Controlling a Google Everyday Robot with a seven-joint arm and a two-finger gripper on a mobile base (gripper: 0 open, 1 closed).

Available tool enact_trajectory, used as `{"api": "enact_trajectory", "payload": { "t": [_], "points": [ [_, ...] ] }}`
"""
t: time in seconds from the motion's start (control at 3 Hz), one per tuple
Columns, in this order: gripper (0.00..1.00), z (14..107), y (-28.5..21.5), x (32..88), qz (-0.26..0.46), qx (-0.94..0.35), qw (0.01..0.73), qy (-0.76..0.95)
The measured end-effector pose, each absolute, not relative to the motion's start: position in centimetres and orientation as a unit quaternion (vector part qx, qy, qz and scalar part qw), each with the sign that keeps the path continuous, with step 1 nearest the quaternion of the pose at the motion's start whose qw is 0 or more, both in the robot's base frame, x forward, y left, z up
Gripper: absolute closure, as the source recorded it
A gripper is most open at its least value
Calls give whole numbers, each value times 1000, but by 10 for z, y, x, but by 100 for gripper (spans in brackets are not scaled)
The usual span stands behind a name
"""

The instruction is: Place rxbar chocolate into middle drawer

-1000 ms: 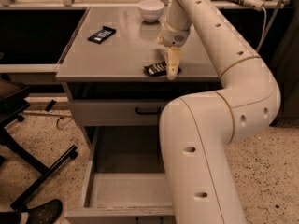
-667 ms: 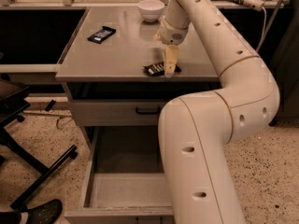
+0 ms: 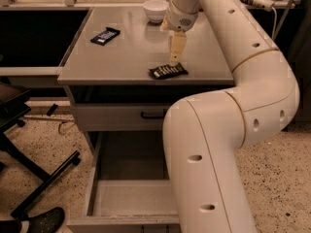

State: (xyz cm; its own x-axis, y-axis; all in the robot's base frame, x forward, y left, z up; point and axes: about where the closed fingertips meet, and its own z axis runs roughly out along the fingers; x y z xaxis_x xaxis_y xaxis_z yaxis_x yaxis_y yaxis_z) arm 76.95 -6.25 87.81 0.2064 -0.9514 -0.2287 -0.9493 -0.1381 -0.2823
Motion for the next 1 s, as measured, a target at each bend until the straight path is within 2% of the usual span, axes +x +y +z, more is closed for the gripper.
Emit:
{"api": "enact_trajectory", "payload": {
  "t": [0.33, 0.67, 1.0],
  "points": [
    [16, 875, -59, 776, -6, -753, 193, 629],
    [0, 872, -56, 781, -9, -752, 199, 629],
    [0, 869, -64, 780, -6, -743, 194, 640]
  ]
}}
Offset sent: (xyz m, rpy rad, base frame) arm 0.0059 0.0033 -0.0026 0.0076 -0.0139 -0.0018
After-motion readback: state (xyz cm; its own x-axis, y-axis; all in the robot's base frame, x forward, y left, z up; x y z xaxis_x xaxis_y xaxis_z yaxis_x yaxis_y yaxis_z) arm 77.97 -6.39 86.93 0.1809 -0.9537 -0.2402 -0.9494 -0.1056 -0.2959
